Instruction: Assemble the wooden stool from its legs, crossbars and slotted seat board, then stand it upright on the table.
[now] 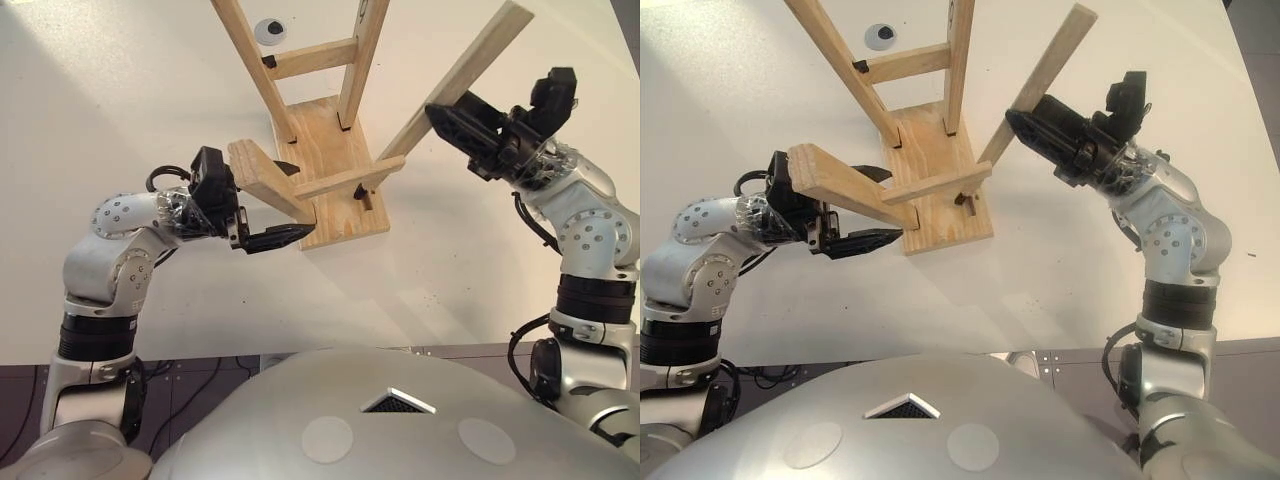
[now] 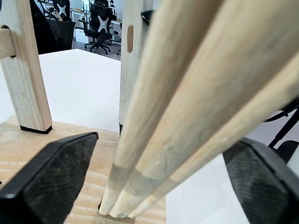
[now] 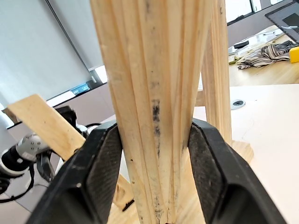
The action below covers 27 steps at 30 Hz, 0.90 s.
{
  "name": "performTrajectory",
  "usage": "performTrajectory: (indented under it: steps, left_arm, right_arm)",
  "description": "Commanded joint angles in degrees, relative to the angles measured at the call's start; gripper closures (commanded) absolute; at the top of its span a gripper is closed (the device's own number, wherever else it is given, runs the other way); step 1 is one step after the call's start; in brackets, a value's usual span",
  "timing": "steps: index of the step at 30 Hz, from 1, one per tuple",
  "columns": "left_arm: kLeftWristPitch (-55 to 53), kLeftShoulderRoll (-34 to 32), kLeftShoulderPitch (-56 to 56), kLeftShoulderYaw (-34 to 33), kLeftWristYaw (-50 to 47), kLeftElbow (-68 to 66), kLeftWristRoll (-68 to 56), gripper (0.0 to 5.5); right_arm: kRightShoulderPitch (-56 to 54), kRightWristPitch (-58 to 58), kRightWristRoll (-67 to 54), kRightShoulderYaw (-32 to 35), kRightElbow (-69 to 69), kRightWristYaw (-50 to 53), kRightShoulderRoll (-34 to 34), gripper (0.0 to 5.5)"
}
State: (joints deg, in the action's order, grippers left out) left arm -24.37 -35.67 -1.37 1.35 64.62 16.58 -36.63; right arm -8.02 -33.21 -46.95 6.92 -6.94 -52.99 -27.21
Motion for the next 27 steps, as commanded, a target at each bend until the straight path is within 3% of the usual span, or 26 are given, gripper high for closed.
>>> performTrajectory:
  steps: [1,13,27]
  left_arm:
    - [1.6,0.1,2.6,-0.1,-0.2,-0.2,1.2,1.52]
    - [5.2,-1.8,3.8,0.2,2.5,-2.2,3.6,3.21]
    - [15.3,-8.2,8.2,4.6,16.3,-9.5,9.0,3.38]
  right_arm:
    - [1.3,2.1,3.0,-1.1,0.7,-1.8,-0.7,3.45]
    - [0.5,8.4,11.2,-5.1,4.1,-11.8,-8.7,3.45]
    - [-3.6,11.1,13.1,-8.6,1.8,-17.5,-12.7,3.45]
